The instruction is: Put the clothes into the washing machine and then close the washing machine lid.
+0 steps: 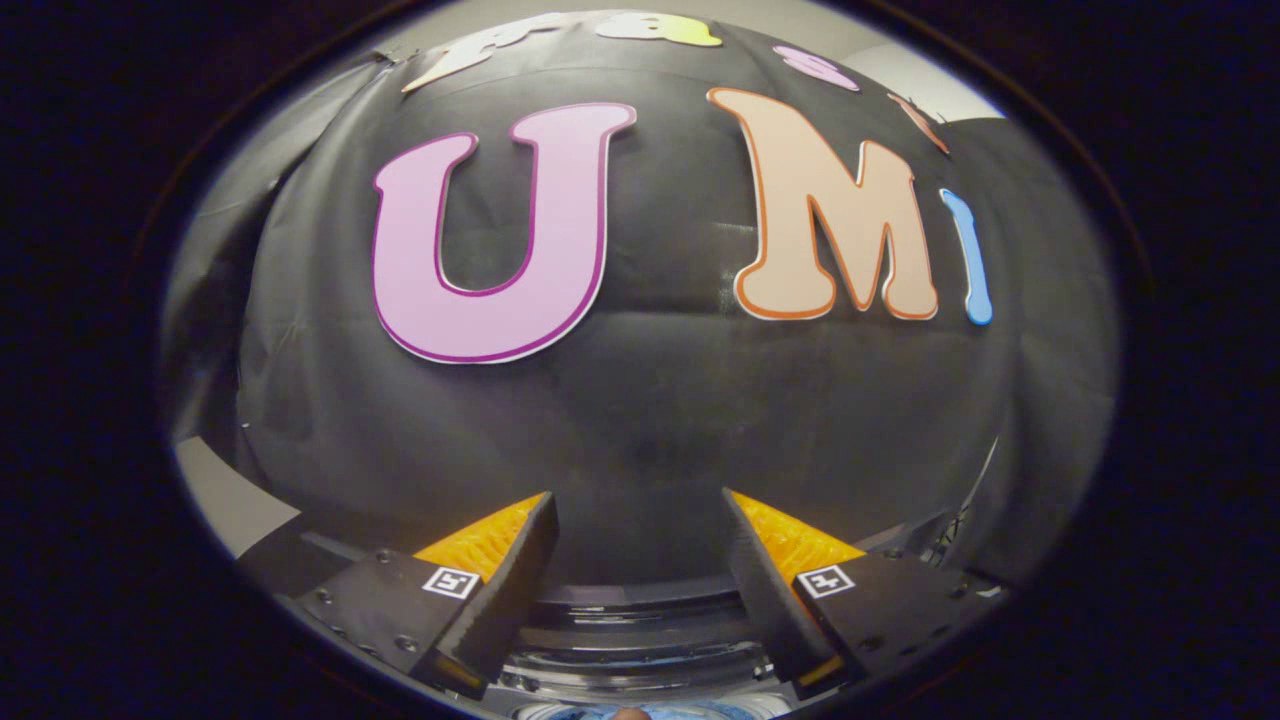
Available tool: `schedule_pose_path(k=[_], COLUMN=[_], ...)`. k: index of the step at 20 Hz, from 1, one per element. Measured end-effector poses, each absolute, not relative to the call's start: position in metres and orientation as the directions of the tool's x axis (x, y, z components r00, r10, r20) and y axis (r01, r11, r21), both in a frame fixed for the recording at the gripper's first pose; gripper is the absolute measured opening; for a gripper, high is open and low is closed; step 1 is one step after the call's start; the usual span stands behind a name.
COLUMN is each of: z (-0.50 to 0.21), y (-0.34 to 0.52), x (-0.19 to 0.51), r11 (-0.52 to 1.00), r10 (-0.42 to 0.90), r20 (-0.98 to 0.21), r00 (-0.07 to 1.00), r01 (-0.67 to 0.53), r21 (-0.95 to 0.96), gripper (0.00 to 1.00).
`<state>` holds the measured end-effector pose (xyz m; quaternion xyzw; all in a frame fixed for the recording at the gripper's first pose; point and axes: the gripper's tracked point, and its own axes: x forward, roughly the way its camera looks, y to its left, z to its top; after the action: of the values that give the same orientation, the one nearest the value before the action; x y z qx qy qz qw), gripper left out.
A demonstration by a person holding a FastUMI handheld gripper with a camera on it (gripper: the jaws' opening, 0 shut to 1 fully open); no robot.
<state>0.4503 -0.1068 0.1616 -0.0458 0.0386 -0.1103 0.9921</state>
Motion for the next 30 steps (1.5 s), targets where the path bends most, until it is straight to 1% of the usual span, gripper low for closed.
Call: schedule_pose_path(k=[3,6,8,15,30], z=[0.162,0.166,0.167,0.162,0.159], y=[-0.105,-0.104,-0.105,-0.104,-0.103], x=[0.439,0.428,0.423,0.408,0.39], r11=[0.972,0.973,0.972,0.968,0.966], r10=[-0.219,-0.212,-0.216,-0.237,-0.242], r20=[-0.041,0.026,0.044,-0.007,-0.029], r00=[0.975,0.977,0.975,0.971,0.97], r01=[0.215,0.214,0.219,0.236,0.239], r21=[-0.091,-0.084,-0.082,-0.091,-0.097], gripper=[0.99,0.99,0.99,0.99,0.99])
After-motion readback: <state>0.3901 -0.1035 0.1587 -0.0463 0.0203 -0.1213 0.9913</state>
